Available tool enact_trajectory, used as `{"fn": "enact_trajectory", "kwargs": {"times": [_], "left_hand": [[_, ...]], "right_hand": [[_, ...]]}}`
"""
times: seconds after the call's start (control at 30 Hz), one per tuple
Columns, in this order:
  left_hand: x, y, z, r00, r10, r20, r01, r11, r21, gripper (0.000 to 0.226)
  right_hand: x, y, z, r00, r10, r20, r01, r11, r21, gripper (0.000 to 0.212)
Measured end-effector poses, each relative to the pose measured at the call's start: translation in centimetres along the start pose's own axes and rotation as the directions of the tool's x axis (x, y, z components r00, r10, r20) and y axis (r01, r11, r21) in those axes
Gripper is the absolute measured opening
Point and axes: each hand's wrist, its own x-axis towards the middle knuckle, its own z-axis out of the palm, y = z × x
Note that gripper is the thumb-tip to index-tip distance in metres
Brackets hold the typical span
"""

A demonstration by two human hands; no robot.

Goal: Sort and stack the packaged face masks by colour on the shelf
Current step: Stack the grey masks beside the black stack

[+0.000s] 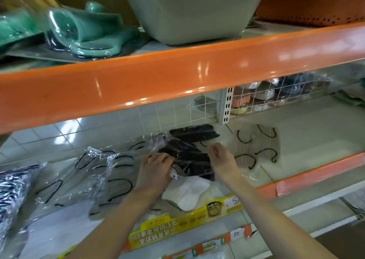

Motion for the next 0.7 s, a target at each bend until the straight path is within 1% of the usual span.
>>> {"fn": "enact_trajectory", "kwargs": {"times": [0.03,0.1,0.13,0.2,0.3,0.37,0.43,0.5,0.57,0.63,0.7], "left_hand": [[-0.3,-0.1,-0.2,1.0,-0.011,0.003,0.011,1.0,0.002,0.049],[-0.8,-0.8,-0.5,0.999,-0.035,-0.022,0.035,0.999,0.016,0.048],[-1.1,-1.2,-0.6,0.998,-0.053,-0.046,0.054,0.998,0.02,0.047],[-1.5,-1.8,-1.1,0.991,-0.115,-0.067,0.118,0.992,0.035,0.046],[-2.4,-2.7,-1.6,0.973,-0.217,-0.08,0.22,0.975,0.036,0.043],[-3.1,-3.2,-1.9,0.963,-0.256,-0.089,0.259,0.966,0.023,0.042],[-3.8,-4.0,-2.1,0.955,-0.28,-0.095,0.283,0.959,0.021,0.039],[-4.5,-4.5,-2.4,0.95,-0.303,-0.081,0.303,0.953,-0.005,0.036],[-5.0,-4.7,-2.7,0.933,-0.351,-0.073,0.345,0.935,-0.087,0.035],[-5.4,-4.6,-3.3,0.911,-0.406,-0.07,0.387,0.901,-0.196,0.03],[-5.9,-4.4,-3.8,0.921,-0.384,-0.069,0.362,0.907,-0.215,0.026]], "right_hand": [[-0.2,0.0,0.4,0.998,-0.019,0.055,0.022,0.998,-0.056,0.025],[-0.5,-0.2,1.4,0.98,-0.055,0.191,0.098,0.971,-0.22,0.021],[-0.6,-0.4,1.9,0.965,-0.054,0.258,0.136,0.94,-0.313,0.026],[-1.0,-0.8,2.4,0.942,-0.04,0.334,0.192,0.879,-0.436,0.047],[-1.7,-1.6,3.2,0.916,-0.07,0.395,0.276,0.823,-0.496,0.072],[-1.9,-2.0,3.7,0.911,-0.061,0.409,0.297,0.784,-0.545,0.079],[-1.9,-2.3,4.2,0.92,-0.057,0.387,0.296,0.749,-0.593,0.079],[-1.9,-2.7,4.6,0.932,-0.071,0.355,0.29,0.735,-0.613,0.074],[-1.8,-3.1,4.9,0.943,-0.1,0.317,0.279,0.755,-0.594,0.065],[-1.8,-3.7,5.4,0.948,-0.141,0.286,0.278,0.804,-0.526,0.057],[-1.9,-4.5,5.8,0.94,-0.192,0.284,0.298,0.866,-0.401,0.055]]}}
